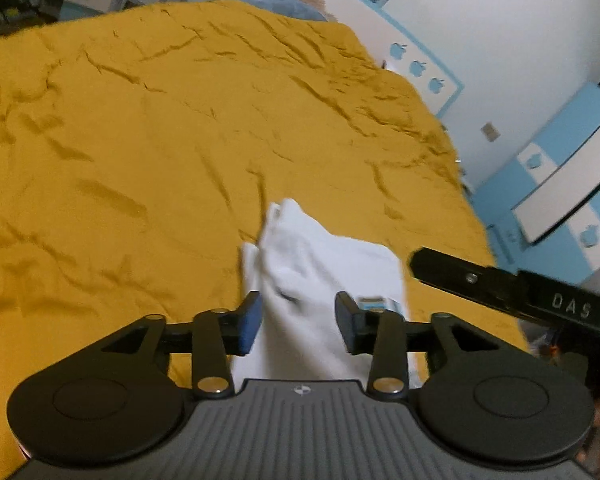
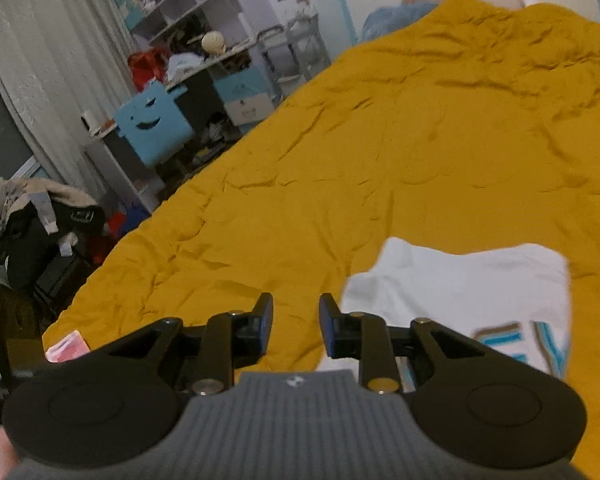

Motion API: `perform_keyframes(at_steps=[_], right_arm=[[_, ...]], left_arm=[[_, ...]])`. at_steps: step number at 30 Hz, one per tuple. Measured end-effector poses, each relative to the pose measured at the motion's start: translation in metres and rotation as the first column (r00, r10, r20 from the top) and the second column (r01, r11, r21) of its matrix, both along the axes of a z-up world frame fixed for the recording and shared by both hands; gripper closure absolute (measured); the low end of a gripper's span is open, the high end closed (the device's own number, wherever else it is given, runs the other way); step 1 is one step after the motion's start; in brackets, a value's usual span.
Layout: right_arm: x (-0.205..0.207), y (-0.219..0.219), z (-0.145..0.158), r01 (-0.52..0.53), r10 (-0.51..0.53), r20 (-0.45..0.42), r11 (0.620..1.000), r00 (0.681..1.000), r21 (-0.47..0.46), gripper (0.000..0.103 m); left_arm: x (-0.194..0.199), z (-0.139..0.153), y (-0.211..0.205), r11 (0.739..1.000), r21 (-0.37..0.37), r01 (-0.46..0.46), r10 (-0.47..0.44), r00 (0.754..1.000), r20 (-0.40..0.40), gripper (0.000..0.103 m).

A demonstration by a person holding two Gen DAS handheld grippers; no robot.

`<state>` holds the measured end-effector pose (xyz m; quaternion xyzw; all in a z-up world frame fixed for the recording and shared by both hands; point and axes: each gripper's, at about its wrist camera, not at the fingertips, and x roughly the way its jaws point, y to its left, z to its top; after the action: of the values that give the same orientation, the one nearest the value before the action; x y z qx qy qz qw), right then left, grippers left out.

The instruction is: Fold small clothes

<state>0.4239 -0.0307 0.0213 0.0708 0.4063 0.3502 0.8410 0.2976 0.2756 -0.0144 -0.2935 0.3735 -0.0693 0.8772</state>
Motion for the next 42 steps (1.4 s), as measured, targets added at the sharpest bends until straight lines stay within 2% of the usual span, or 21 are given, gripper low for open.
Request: perform_keyframes(at_steps=[3, 4, 7, 11, 14, 17, 19, 20, 21, 22, 23, 24, 27, 29, 31, 33, 38, 42], right_arm=[[-0.023, -0.036, 0.007, 0.041, -0.041, 0.034, 0.999, 0.999, 0.000, 0.075], [-0.031, -0.048, 0.007, 0.056, -0.056, 0.041, 0.998, 0.998, -0.007, 0.073], [-0.057, -0.087, 0.003, 0.106, -0.103, 0.055, 0.993, 0.993, -0.054, 0.072], [-0.089, -0.127, -0.027, 0.147, -0.141, 0.052, 0.978, 0.989, -0.145, 0.067], [-0.115, -0.147, -0.053, 0.153, -0.144, 0.053, 0.959, 0.988, -0.238, 0.063], [-0.135, -0.164, -0.082, 0.146, -0.144, 0.028, 0.947, 0.989, -0.288, 0.063], [-0.139, -0.168, -0.098, 0.151, -0.157, 0.004, 0.942, 0.988, -0.298, 0.064], [-0.139, -0.170, -0.104, 0.157, -0.165, -0.001, 0.941, 0.986, -0.300, 0.065], [-0.138, -0.169, -0.109, 0.167, -0.174, 0.001, 0.939, 0.985, -0.300, 0.066], [-0.136, -0.170, -0.112, 0.182, -0.188, 0.008, 0.936, 0.982, -0.301, 0.070], [-0.134, -0.168, -0.114, 0.188, -0.193, 0.014, 0.934, 0.981, -0.303, 0.071], [-0.132, -0.167, -0.117, 0.189, -0.194, 0.016, 0.934, 0.981, -0.304, 0.072], [-0.121, -0.161, -0.120, 0.189, -0.195, 0.007, 0.936, 0.981, -0.296, 0.087], [-0.118, -0.158, -0.117, 0.192, -0.200, 0.000, 0.942, 0.980, -0.277, 0.098], [-0.120, -0.157, -0.106, 0.187, -0.186, 0.030, 0.944, 0.982, -0.272, 0.102], [-0.122, -0.159, -0.101, 0.183, -0.177, 0.045, 0.938, 0.983, -0.295, 0.103], [-0.117, -0.166, -0.122, 0.166, -0.182, -0.028, 0.941, 0.983, -0.296, 0.103], [-0.116, -0.166, -0.135, 0.152, -0.178, -0.061, 0.941, 0.982, -0.302, 0.103]], left_arm=[[-0.015, -0.003, 0.000, 0.998, -0.055, 0.010, -0.010, 1.000, -0.004, 0.045], [-0.021, -0.007, -0.001, 0.998, -0.065, 0.011, -0.011, 1.000, -0.010, 0.039], [-0.031, -0.022, -0.003, 0.996, -0.083, -0.009, 0.004, 0.998, -0.061, 0.037], [-0.040, -0.048, -0.008, 0.988, -0.149, -0.035, 0.016, 0.991, -0.133, 0.036], [-0.045, -0.065, -0.014, 0.976, -0.214, -0.034, 0.001, 0.988, -0.152, 0.027], [-0.042, -0.082, -0.015, 0.963, -0.261, -0.068, 0.024, 0.985, -0.170, 0.029], [-0.036, -0.088, -0.015, 0.960, -0.264, -0.095, 0.050, 0.984, -0.170, 0.039], [-0.034, -0.089, -0.016, 0.960, -0.260, -0.106, 0.064, 0.984, -0.165, 0.049], [-0.033, -0.089, -0.019, 0.962, -0.249, -0.111, 0.073, 0.984, -0.160, 0.065], [-0.030, -0.086, -0.021, 0.968, -0.228, -0.108, 0.074, 0.986, -0.152, 0.072], [-0.031, -0.083, -0.023, 0.973, -0.206, -0.103, 0.076, 0.988, -0.135, 0.082], [-0.032, -0.078, -0.025, 0.979, -0.181, -0.097, 0.077, 0.990, -0.114, 0.086], [-0.035, -0.058, -0.034, 0.993, -0.091, -0.069, 0.065, 0.997, -0.046, 0.089], [-0.039, -0.047, -0.039, 0.998, -0.033, -0.057, 0.056, 0.998, -0.032, 0.090], [-0.044, -0.041, -0.043, 0.999, 0.028, -0.039, 0.040, 0.999, -0.028, 0.090], [-0.043, -0.046, -0.045, 0.998, 0.065, -0.026, 0.030, 0.998, -0.059, 0.090], [-0.039, -0.084, -0.045, 0.995, 0.094, -0.032, 0.047, 0.985, -0.166, 0.090], [-0.037, -0.086, -0.052, 0.991, 0.133, -0.023, 0.047, 0.981, -0.186, 0.090]])
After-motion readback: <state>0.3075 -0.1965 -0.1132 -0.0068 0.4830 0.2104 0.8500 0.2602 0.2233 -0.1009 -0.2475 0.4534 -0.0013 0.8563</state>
